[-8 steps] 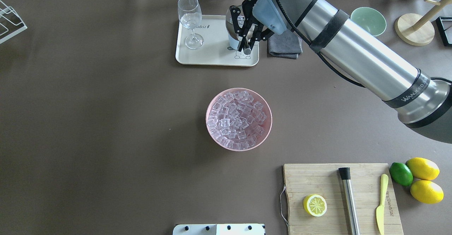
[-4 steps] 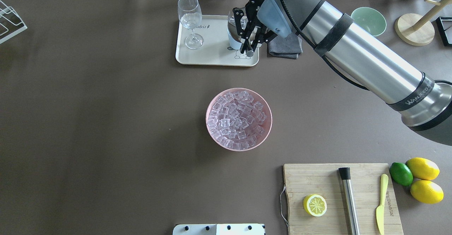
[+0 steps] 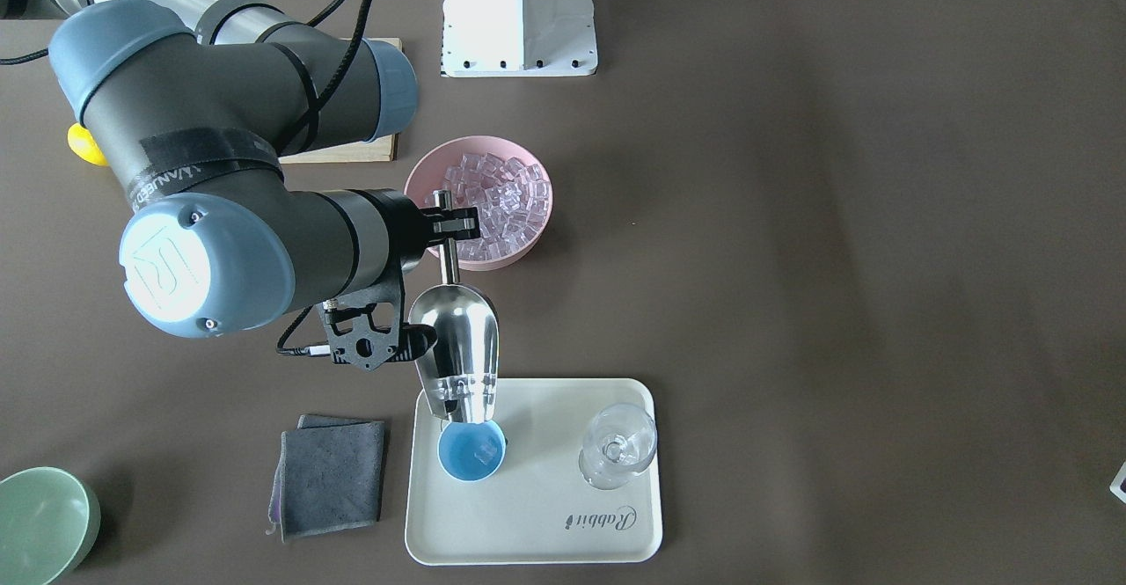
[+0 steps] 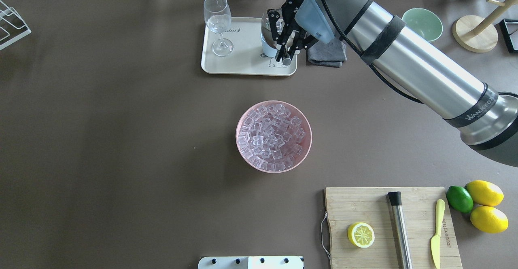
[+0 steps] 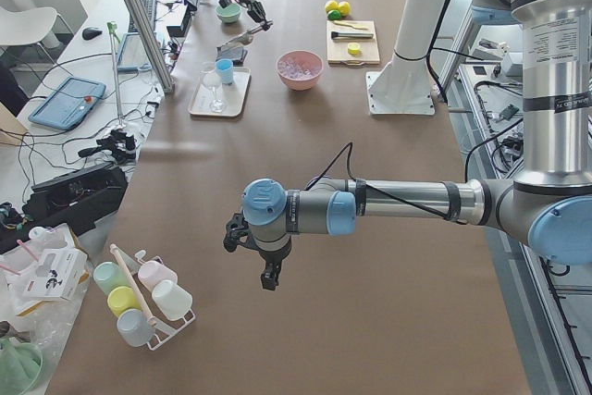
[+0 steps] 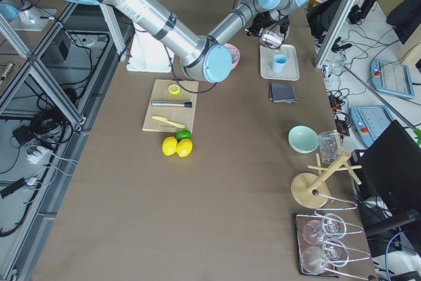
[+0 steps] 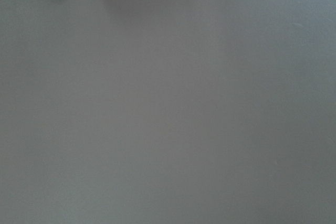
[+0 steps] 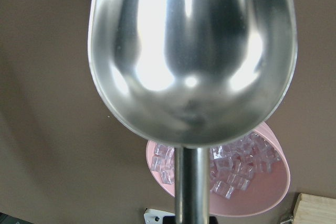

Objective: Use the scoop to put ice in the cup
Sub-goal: 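Tilt the scoop over the light-blue cup to pour the ice in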

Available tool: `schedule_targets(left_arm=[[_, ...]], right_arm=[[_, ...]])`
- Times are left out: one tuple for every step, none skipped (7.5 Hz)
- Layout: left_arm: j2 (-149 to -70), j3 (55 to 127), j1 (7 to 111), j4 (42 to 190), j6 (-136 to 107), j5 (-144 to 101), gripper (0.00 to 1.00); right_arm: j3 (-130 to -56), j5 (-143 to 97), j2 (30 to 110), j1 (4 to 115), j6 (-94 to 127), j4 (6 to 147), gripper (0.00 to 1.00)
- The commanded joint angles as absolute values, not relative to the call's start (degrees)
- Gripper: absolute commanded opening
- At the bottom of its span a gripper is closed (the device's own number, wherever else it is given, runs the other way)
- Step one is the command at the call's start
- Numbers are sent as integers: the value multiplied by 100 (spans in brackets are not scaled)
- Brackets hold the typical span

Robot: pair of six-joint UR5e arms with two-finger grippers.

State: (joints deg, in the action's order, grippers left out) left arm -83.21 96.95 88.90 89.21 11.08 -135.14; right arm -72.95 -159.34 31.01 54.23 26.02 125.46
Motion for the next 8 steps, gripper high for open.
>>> schedule_targets(left_arm=[[-8315, 9686, 8903, 8921, 1107, -13509, 99], [-8314, 9686, 8903, 8921, 1107, -13517, 99], [-8314, 9686, 8903, 8921, 1107, -13518, 99], [-8314, 9686, 8903, 8921, 1107, -13518, 99], [-8314, 9686, 8903, 8921, 1107, -13518, 99], [-8314, 9677, 8903, 8912, 1107, -13518, 99], [-8314, 9677, 8903, 8912, 1107, -13518, 99], [-8314, 9677, 8903, 8921, 1107, -13518, 99]], right_arm=[[-7295, -15943, 3103, 5432, 2602, 12551, 0], [-7286, -16135, 3155, 5458, 2602, 12551, 0], [-7295, -16337, 3234, 5467, 2602, 12551, 0], [-7295, -16339, 3234, 5467, 2602, 12551, 0], [-7295, -16339, 3234, 5475, 2610, 12551, 0], [-7295, -16339, 3234, 5476, 2610, 12551, 0], [-7278, -16435, 3243, 5528, 2610, 12551, 0], [-7277, -16636, 3313, 5546, 2610, 12542, 0]])
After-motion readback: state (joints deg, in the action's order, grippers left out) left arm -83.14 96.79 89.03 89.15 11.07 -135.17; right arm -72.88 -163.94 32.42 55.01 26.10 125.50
